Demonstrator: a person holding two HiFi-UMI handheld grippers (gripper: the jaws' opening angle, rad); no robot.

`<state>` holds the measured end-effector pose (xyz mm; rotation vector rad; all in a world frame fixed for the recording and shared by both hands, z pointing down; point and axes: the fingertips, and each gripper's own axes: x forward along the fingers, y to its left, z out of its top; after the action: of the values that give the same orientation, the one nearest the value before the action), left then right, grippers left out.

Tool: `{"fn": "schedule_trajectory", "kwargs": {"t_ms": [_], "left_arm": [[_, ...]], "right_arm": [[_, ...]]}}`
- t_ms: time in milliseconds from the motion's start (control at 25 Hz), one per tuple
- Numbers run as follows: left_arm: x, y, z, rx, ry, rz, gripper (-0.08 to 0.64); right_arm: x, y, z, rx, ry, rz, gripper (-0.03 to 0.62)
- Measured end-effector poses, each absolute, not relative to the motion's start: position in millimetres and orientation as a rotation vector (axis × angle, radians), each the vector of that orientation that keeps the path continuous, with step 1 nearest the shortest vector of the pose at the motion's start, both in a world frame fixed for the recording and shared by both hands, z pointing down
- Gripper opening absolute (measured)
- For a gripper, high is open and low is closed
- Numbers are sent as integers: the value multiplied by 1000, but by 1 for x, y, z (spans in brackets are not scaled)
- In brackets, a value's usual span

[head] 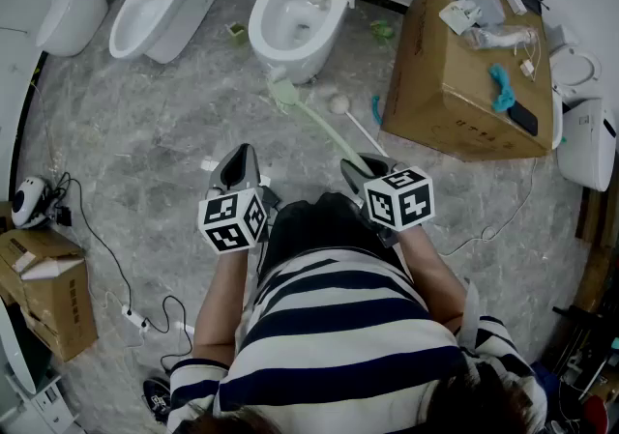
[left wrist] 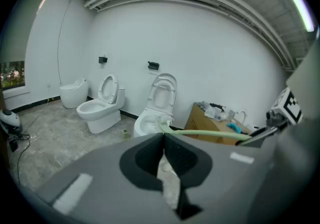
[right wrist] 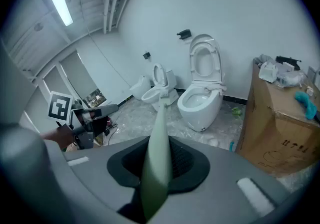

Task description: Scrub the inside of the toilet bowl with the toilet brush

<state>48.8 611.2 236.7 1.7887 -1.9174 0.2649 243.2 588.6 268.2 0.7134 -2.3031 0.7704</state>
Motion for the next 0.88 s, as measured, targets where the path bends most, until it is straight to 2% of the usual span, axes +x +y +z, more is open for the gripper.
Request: {"fn": "schedule_trajectory", "kwargs": {"t_ms": [880], "left_arm": [[76, 549, 261, 1706, -1906, 281, 0]], "right_arm": [[269, 515, 302, 604, -2290, 827, 76]]}}
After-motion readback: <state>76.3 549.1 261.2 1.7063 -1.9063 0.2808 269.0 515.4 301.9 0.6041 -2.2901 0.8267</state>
